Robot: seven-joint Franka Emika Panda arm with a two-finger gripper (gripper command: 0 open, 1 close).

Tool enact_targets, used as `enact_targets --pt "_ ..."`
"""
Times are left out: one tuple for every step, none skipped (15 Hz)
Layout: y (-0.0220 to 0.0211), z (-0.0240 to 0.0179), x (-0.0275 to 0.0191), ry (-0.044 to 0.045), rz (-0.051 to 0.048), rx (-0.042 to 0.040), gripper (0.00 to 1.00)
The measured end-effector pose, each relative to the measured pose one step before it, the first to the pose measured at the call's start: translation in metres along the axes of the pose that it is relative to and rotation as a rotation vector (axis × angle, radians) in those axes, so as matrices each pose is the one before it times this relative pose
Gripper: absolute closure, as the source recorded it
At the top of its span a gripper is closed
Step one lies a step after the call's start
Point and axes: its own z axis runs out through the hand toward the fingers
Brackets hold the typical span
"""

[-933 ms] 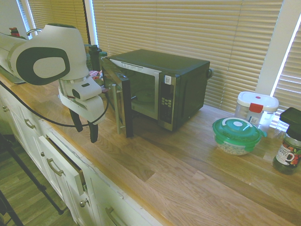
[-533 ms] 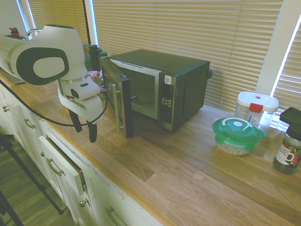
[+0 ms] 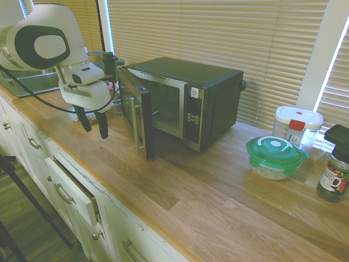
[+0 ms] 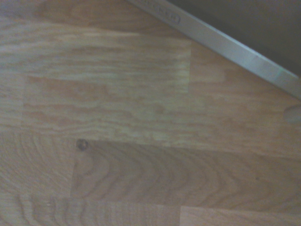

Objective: Close the microwave

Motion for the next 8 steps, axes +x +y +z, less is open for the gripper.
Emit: enact_targets --pt "-0.00831 -0.00733 0.00724 0.00671 -0.00312 0.00361 0.0" --pt "-0.00858 -0.00651 0.00839 0.00895 -0.00476 0.00175 0.0" --pt "-0.00866 -0.00592 0.00873 0.00087 -0.0011 0.00088 0.0" --pt "-0.00912 -0.00577 0.00989 -0.00102 0.00055 0.00039 0.0" --pt "-0.00771 -0.00444 0.01055 0.00019 0.003 0.00148 0.0" --pt "-0.00723 -0.00415 0.01051 -0.00062 0.00301 -0.00154 0.0" --pt "-0.00736 -0.00425 0.01191 -0.00232 0.00438 -0.00491 0.0" --pt "-0.00669 -0.00388 0.01252 -0.00255 0.0064 -0.00495 0.0"
